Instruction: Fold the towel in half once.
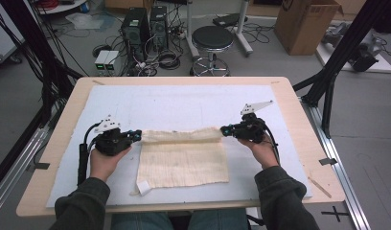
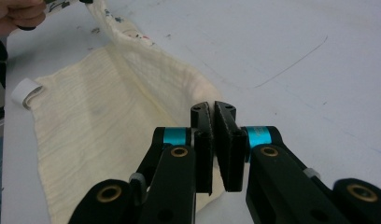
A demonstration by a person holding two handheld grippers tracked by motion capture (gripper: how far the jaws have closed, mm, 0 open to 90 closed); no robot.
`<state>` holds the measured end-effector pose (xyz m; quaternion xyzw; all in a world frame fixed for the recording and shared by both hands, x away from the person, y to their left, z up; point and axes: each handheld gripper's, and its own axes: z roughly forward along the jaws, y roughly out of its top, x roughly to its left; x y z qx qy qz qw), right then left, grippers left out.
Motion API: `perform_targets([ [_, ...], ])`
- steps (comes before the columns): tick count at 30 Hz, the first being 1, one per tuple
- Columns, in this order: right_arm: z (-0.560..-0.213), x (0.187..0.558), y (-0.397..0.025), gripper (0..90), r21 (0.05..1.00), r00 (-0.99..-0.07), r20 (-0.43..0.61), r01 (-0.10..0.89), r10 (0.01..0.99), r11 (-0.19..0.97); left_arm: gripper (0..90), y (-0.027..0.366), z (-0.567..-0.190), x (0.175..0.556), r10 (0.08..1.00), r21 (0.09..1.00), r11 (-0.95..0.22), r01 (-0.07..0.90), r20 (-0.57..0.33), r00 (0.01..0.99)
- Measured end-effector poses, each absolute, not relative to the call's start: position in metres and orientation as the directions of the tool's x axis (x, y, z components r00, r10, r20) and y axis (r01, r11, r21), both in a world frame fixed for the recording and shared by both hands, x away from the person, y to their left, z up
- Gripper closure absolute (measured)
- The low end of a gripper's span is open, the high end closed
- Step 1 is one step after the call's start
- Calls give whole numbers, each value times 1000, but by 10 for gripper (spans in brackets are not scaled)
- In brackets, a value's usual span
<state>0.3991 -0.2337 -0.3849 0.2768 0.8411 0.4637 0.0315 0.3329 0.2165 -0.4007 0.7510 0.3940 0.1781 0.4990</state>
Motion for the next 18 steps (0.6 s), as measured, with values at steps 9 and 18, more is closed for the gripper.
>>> perform_targets([
  [9,-389,386,-236,860,789,-855,207,433,475,435,876,218,-404,317,751,884,-230,408,-106,652],
  [18,-393,370,-236,860,794,-869,192,411,455,449,876,220,-407,298,729,883,-251,396,-96,678],
])
